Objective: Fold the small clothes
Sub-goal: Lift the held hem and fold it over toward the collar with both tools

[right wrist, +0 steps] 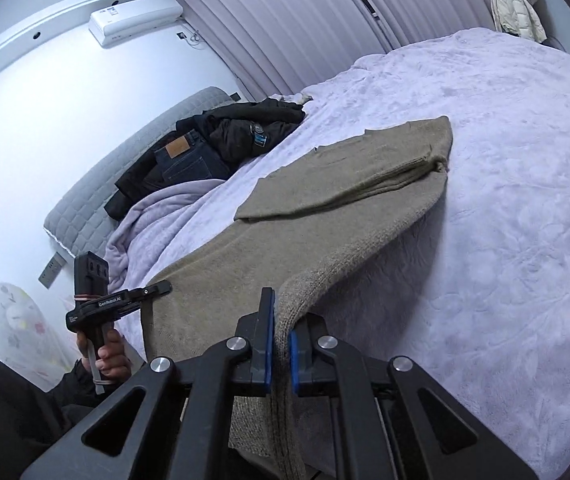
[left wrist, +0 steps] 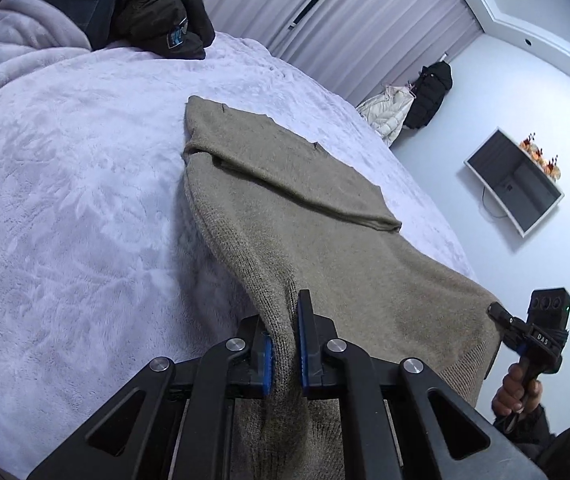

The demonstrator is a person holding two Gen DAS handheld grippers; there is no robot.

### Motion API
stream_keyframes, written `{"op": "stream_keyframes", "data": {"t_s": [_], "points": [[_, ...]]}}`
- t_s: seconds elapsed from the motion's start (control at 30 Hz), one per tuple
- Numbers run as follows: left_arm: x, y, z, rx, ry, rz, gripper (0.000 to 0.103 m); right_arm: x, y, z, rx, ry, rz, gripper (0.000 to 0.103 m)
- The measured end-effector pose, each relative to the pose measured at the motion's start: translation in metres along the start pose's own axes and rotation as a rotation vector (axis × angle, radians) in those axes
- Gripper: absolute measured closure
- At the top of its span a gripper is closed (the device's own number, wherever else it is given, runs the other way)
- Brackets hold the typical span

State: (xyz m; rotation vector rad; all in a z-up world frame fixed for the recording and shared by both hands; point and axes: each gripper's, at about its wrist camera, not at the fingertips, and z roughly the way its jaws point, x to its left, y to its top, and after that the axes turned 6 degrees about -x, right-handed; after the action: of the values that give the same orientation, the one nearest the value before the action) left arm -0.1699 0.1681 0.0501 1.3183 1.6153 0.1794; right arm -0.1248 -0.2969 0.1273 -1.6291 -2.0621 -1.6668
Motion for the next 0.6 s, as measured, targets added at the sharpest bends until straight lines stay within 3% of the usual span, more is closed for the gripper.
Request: {"op": "stream_keyframes", "data": {"t_s": [0.17, 0.6], "points": [[0.000, 0.015, -0.007, -0.038, -0.045, -0.086, 0.093, -0.005, 0.013, -0.013, -0.078, 0.053, 0.065, 0.097], [-0.022, 0.101, 0.010, -0.124, -0.026, -0.065, 0.093, -0.022, 0.090, 0.008, -0.159, 0.085, 0.118, 0.097]]}}
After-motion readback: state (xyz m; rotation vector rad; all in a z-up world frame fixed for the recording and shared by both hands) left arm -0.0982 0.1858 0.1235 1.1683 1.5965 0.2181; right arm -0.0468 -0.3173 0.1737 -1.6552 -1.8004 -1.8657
